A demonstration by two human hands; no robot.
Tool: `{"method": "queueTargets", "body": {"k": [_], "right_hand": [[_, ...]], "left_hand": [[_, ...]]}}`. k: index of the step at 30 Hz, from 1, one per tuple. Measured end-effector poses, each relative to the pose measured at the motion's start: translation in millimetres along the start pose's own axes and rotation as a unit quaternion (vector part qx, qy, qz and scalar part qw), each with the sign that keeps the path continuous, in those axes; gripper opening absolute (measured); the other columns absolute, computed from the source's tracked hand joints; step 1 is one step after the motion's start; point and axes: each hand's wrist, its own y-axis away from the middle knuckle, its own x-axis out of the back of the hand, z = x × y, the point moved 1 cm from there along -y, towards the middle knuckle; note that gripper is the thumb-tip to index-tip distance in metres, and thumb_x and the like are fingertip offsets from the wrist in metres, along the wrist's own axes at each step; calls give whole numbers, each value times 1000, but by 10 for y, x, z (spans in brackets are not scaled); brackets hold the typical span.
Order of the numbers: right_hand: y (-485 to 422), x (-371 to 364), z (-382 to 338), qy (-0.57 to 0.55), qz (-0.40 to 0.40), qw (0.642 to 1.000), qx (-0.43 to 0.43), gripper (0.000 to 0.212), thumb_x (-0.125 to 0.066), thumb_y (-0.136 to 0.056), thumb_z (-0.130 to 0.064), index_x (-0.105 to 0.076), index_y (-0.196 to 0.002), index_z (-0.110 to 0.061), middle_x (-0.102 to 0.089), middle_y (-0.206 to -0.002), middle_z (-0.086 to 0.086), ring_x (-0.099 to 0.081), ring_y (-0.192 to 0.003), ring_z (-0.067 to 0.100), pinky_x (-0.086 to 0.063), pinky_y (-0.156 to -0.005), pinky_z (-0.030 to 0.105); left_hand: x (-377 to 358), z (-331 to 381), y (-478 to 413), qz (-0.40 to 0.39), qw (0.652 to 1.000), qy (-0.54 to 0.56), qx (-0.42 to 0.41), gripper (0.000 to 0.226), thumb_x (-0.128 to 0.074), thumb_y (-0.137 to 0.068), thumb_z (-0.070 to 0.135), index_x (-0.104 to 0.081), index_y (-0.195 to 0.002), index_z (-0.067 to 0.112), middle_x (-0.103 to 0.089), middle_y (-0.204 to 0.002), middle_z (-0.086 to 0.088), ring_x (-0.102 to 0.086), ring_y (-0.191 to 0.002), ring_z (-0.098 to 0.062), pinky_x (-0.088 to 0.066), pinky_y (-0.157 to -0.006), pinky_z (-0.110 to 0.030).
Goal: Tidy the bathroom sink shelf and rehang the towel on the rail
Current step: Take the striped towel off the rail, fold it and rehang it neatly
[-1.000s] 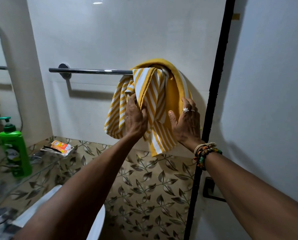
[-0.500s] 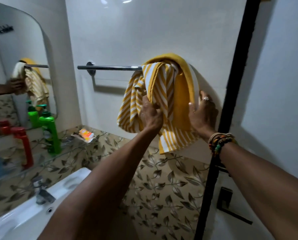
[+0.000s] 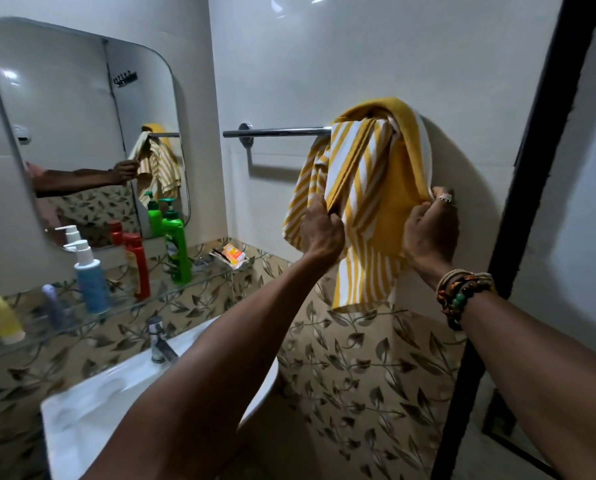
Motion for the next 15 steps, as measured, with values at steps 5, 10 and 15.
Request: {"method": "queueTargets", "body": {"k": [5,10,15], "right_hand": [[77,87,14,-22,-14,1000,-7,35,-38,-96,-17,-53,-126,-6,-65,-116,21,-62,-105,38,-49,-85,42],[213,177,156,-37,-34,999,-6,54,-35,-99,-55,-53,-117,-8,-67,-105,16,-64,-96,34,-48,-78,38],[312,225,276,-50,-51,997,-11,45,-29,-103,-53,-55,-96,-17,-68,-89,11,-65,-83,34,-41,-67,32]], "left_hand": [[-5,-2,89,9,1000,-1,-7,23,-40,-91,0,-55,-108,6,-43,-73,12,-42,-61,1,-35,-45,-9],[-30,-17,178,1,1000,20,-20,23,-38,-91,2,-54,-108,3,-58,-90,-11,-57,-78,-25,-49,-65,-32],[-138,-60,323,12,1000,7,-15,22,-39,-93,5,-52,-110,8,-54,-80,-2,-50,-62,-15,-34,-51,-18]]}}
